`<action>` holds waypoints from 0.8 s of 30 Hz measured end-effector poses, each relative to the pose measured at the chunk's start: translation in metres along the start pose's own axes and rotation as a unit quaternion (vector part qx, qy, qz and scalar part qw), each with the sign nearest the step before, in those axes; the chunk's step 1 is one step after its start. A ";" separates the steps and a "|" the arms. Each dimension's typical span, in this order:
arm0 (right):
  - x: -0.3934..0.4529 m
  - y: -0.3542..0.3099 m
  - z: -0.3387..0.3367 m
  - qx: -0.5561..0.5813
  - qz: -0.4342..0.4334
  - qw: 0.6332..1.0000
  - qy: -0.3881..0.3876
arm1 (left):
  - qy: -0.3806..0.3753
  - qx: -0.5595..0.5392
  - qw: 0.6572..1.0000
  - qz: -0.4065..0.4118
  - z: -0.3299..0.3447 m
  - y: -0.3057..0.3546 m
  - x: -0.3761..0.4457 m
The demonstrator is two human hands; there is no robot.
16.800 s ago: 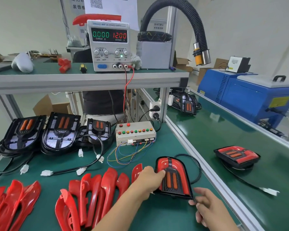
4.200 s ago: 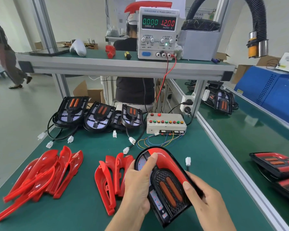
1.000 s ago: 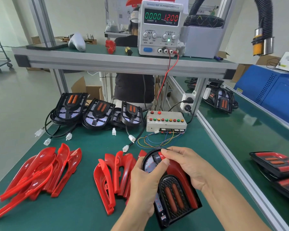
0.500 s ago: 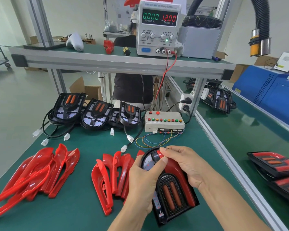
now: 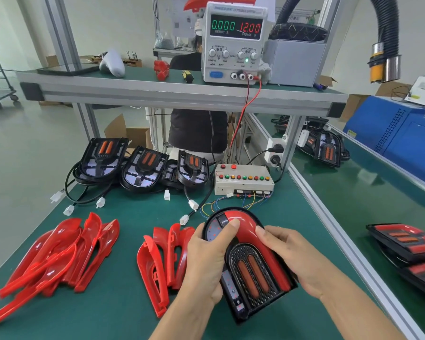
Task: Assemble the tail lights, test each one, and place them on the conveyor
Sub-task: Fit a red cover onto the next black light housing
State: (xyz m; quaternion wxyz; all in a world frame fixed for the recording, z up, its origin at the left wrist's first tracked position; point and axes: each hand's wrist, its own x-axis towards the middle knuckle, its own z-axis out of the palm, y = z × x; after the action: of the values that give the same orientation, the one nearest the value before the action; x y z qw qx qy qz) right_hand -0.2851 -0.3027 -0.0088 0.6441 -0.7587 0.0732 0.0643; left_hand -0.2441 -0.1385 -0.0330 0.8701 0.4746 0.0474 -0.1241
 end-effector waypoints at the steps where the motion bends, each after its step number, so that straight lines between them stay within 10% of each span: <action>1: -0.001 0.002 0.002 0.021 0.001 1.000 0.006 | 0.001 0.000 1.000 -0.002 0.001 -0.001 0.000; 24: 0.004 0.012 -0.019 0.022 -0.031 0.999 0.015 | -0.045 0.088 0.992 -0.073 -0.001 0.004 0.010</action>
State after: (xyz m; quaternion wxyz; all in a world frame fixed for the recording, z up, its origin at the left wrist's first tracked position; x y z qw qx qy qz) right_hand -0.2835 -0.3232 -0.0181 0.6615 -0.7468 0.0610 0.0310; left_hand -0.2330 -0.1374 -0.0320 0.8152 0.5381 0.0311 -0.2120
